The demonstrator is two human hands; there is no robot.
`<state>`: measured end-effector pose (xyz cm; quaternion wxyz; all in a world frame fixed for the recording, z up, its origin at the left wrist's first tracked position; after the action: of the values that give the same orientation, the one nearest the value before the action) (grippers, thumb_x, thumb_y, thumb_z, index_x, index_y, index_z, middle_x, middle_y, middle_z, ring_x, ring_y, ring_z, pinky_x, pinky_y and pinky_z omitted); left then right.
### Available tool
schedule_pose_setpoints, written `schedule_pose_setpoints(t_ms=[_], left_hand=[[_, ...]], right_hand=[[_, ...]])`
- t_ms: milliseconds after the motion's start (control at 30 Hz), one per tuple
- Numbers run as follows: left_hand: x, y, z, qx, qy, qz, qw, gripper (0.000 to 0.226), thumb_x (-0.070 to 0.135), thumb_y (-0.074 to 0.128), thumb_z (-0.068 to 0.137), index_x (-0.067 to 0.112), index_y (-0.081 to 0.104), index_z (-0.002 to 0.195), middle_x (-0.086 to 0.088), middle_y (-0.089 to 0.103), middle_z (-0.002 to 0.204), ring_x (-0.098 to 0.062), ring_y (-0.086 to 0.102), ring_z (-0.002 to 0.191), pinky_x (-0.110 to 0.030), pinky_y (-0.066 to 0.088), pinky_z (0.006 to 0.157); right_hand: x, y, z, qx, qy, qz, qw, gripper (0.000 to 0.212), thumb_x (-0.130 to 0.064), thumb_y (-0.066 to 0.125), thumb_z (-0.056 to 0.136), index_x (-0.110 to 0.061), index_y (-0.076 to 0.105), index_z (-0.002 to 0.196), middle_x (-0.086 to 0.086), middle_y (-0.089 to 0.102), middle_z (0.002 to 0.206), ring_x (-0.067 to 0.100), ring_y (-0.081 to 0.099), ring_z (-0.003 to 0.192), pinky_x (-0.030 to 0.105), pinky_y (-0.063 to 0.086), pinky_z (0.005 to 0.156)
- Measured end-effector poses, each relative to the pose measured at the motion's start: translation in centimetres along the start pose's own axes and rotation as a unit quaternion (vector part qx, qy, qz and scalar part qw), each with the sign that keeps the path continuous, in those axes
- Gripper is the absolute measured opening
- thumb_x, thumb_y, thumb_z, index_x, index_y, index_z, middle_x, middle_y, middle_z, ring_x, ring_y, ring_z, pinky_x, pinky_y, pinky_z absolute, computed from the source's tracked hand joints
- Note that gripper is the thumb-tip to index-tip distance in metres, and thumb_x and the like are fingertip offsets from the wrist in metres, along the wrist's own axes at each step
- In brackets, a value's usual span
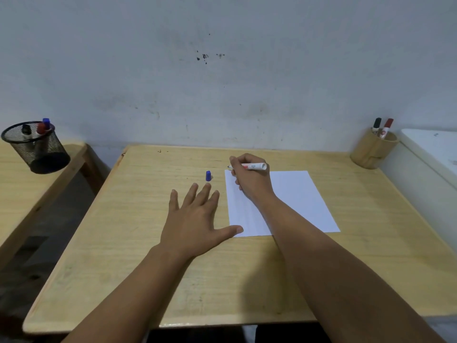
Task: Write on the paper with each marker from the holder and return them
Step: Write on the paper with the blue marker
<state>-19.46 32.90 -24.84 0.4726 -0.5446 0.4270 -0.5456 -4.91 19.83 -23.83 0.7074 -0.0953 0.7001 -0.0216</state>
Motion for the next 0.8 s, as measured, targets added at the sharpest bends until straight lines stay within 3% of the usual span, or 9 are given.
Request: schedule_pose_setpoints(t_ms=[100,233,367,567,667,800], left_hand=[[-0.3,-0.3,-0.1,0.012,-0.024,-0.005,1.000,0.125,0.104,0.026,0.067,0.023,0.024,0.162,-0.002,-0.004,0.175,-0.028,-0.019,0.159,-0.065,-0.009,0.124],[-0.5,-0.2,-0.1,-0.007,-0.039,0.000,0.999,0.133,0.107,0.023,0.063,0.021,0.020,0.164,-0.001,0.003,0.175,-0.023,-0.008,0.161,-0.065,-0.005,0.124],[-0.8,0.0,-0.1,-0.022,-0.025,-0.001,0.999,0.136,0.109,0.022,0.060,0.023,0.015,0.165,-0.001,-0.001,0.175,-0.021,-0.010,0.161,-0.063,-0.007,0.125],[-0.8,-0.2,-0.4,-0.004,-0.019,-0.008,1.000,0.131,0.108,0.021,0.064,0.023,0.019,0.164,-0.001,0.004,0.175,-0.022,-0.007,0.161,-0.063,-0.006,0.125],[-0.7,-0.3,-0.3,-0.002,-0.018,-0.007,1.000,0.128,0.106,0.020,0.066,0.024,0.020,0.164,-0.001,0.005,0.175,-0.022,-0.007,0.161,-0.063,-0.005,0.125],[-0.7,-0.3,-0.3,-0.001,-0.016,0.000,1.000,0.128,0.106,0.020,0.066,0.024,0.019,0.164,-0.002,0.005,0.175,-0.023,-0.007,0.161,-0.064,-0.004,0.125]], right_hand=[[0.6,0.0,0.0,0.007,0.009,0.012,1.000,0.039,-0.042,0.076,0.096,-0.010,0.069,0.076,-0.002,0.073,0.065,0.016,0.061,0.052,0.027,0.049,0.052],[0.6,0.1,0.3,0.002,0.007,0.036,0.999,0.034,-0.039,0.075,0.098,-0.014,0.071,0.075,0.005,0.071,0.065,0.017,0.063,0.053,0.027,0.049,0.051],[0.7,0.3,0.7,0.004,0.017,0.067,0.998,0.040,-0.040,0.084,0.091,-0.014,0.064,0.068,0.018,0.070,0.066,0.022,0.059,0.054,0.028,0.047,0.050],[0.5,0.9,2.0,-0.020,0.078,0.110,0.991,0.039,-0.035,0.081,0.096,-0.011,0.056,0.077,0.007,0.061,0.057,0.021,0.051,0.048,0.024,0.040,0.045],[-0.5,1.3,2.1,-0.025,0.034,0.106,0.993,0.037,-0.034,0.082,0.094,-0.012,0.063,0.073,0.011,0.065,0.064,0.022,0.055,0.052,0.027,0.047,0.050],[-0.2,3.0,1.9,-0.057,0.011,0.122,0.991,0.030,-0.026,0.079,0.098,-0.009,0.067,0.076,0.008,0.068,0.068,0.018,0.064,0.059,0.039,0.060,0.071]])
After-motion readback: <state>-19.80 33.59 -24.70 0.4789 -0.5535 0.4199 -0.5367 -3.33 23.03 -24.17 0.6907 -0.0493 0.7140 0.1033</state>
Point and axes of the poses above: each hand's wrist, its own z-axis towards the middle knuckle, its own y-axis out of the palm, x = y × z, the point moved 7 cm from there along z, towards the middle knuckle
